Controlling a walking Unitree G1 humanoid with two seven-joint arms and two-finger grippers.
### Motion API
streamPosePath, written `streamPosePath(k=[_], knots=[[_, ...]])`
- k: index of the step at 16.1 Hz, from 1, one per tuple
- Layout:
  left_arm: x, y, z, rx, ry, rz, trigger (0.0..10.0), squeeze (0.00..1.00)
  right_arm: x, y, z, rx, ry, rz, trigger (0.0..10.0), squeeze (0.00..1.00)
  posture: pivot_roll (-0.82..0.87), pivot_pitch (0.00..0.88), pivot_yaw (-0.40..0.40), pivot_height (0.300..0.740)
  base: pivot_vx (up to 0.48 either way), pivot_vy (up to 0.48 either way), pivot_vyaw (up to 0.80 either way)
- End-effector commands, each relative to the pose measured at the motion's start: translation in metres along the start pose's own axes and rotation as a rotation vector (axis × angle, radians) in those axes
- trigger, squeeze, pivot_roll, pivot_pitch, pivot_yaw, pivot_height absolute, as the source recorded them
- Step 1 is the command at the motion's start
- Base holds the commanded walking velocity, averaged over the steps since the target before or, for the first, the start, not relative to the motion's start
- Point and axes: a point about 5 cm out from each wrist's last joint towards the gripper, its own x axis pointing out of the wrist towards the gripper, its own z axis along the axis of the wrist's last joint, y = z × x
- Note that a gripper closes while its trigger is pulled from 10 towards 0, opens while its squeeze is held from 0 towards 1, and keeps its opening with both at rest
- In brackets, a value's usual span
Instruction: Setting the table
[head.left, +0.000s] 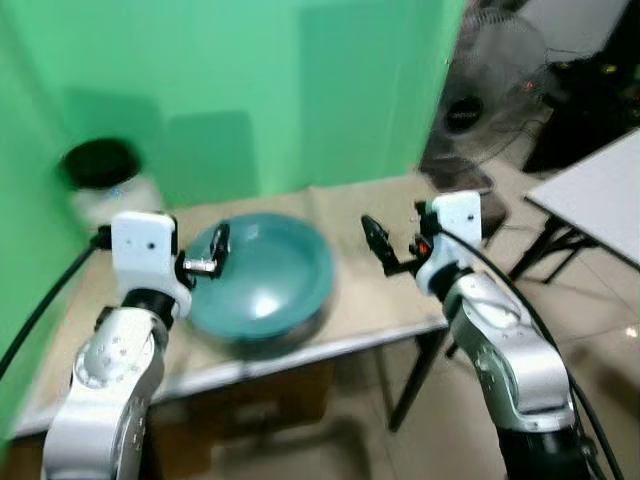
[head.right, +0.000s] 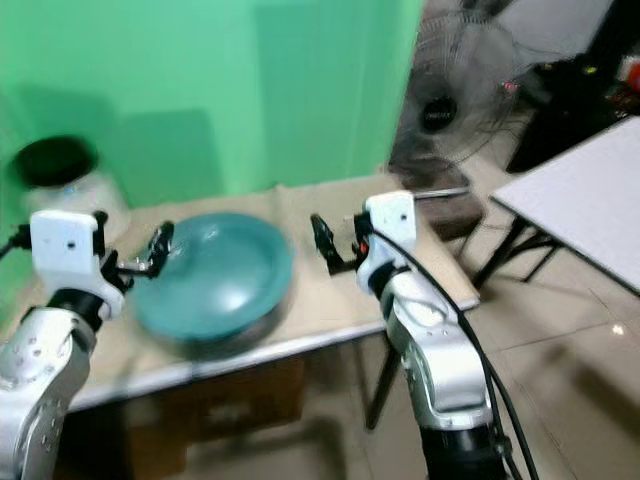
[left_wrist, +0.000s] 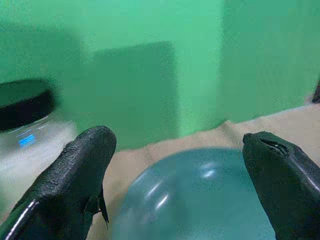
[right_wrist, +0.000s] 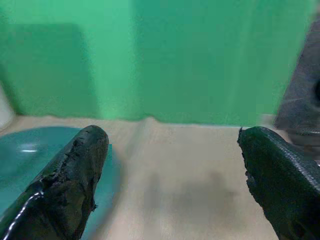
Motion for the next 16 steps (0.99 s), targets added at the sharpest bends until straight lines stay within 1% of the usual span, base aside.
streamPosePath(k=[1, 2, 3, 5, 7, 8, 9, 10, 11, 12, 13, 14, 15, 16], knots=[[-0.002, -0.003, 0.002, 0.009, -0.008, -0.009, 10.0, 0.0, 0.003, 0.0, -0.002, -0.028, 0.012, 0.016, 10.0, 0.0, 0.01, 0.0, -0.012, 0.74, 0.364, 0.0, 0.0], [-0.003, -0.002, 0.002, 0.011, -0.007, -0.007, 10.0, 0.0, 0.005, 0.001, -0.004, -0.054, 0.026, 0.02, 10.0, 0.0, 0.01, 0.0, -0.012, 0.74, 0.352, 0.0, 0.0], [-0.004, -0.001, 0.002, 0.014, -0.005, -0.006, 10.0, 0.0, 0.008, 0.001, -0.005, -0.048, 0.031, 0.028, 10.0, 0.0, 0.02, 0.0, -0.013, 0.74, 0.341, 0.0, 0.8], [-0.004, 0.002, 0.004, 0.013, -0.003, -0.002, 10.0, 0.0, 0.012, -0.002, -0.003, 0.029, 0.027, 0.027, 10.0, 0.0, 0.02, 0.0, -0.004, 0.74, 0.0, 0.0, 0.0], [-0.003, 0.005, 0.004, 0.034, 0.019, -0.019, 10.0, 0.0, 0.017, -0.007, -0.002, 0.035, 0.04, 0.052, 10.0, 0.0, 0.03, 0.0, 0.007, 0.74, 0.0, 0.0, 0.0], [-0.002, 0.009, 0.003, 0.027, 0.044, -0.04, 10.0, 0.0, 0.021, -0.009, -0.002, 0.069, 0.07, 0.092, 10.0, 0.0, 0.02, 0.0, 0.017, 0.74, 0.0, 0.0, 0.0], [-0.002, 0.012, 0.003, -0.001, 0.061, -0.072, 10.0, 1.0, 0.024, -0.01, -0.003, 0.124, 0.1, 0.134, 10.0, 0.0, 0.02, 0.0, 0.019, 0.74, 0.0, 0.0, 0.0], [-0.001, 0.014, 0.003, -0.006, 0.083, -0.092, 10.0, 1.0, 0.026, -0.009, -0.003, 0.164, 0.126, 0.171, 10.0, 0.2, 0.02, 0.0, 0.022, 0.74, 0.0, 0.0, 0.0], [0.0, 0.018, 0.0, 0.005, 0.134, -0.119, 10.0, 1.0, 0.028, -0.011, -0.006, 0.197, 0.157, 0.186, 10.0, 1.0, 0.02, 0.0, 0.023, 0.74, 0.0, 0.0, 0.0], [0.002, 0.024, -0.003, 0.024, 0.177, -0.13, 10.0, 1.0, 0.03, -0.013, -0.009, 0.232, 0.199, 0.196, 10.0, 1.0, 0.02, 0.0, 0.025, 0.74, 0.0, 0.0, 0.0], [0.003, 0.029, -0.007, 0.011, 0.232, -0.157, 10.0, 1.0, 0.035, -0.016, -0.009, 0.277, 0.222, 0.189, 10.0, 1.0, 0.02, 0.0, 0.029, 0.74, 0.0, 0.0, 0.0], [0.004, 0.031, -0.009, -0.016, 0.275, -0.192, 10.0, 1.0, 0.039, -0.019, -0.006, 0.319, 0.229, 0.185, 10.0, 1.0, 0.01, 0.0, 0.032, 0.74, 0.0, 0.0, 0.0], [0.004, 0.033, -0.014, -0.048, 0.329, -0.231, 10.0, 1.0, 0.043, -0.02, -0.004, 0.335, 0.242, 0.174, 10.0, 1.0, 0.01, 0.0, 0.038, 0.74, 0.0, 0.0, 0.0], [0.003, 0.035, -0.017, -0.075, 0.365, -0.244, 10.0, 0.87, 0.045, -0.02, -0.003, 0.33, 0.256, 0.172, 10.0, 1.0, 0.01, 0.0, 0.038, 0.74, 0.0, 0.0, 0.0]])
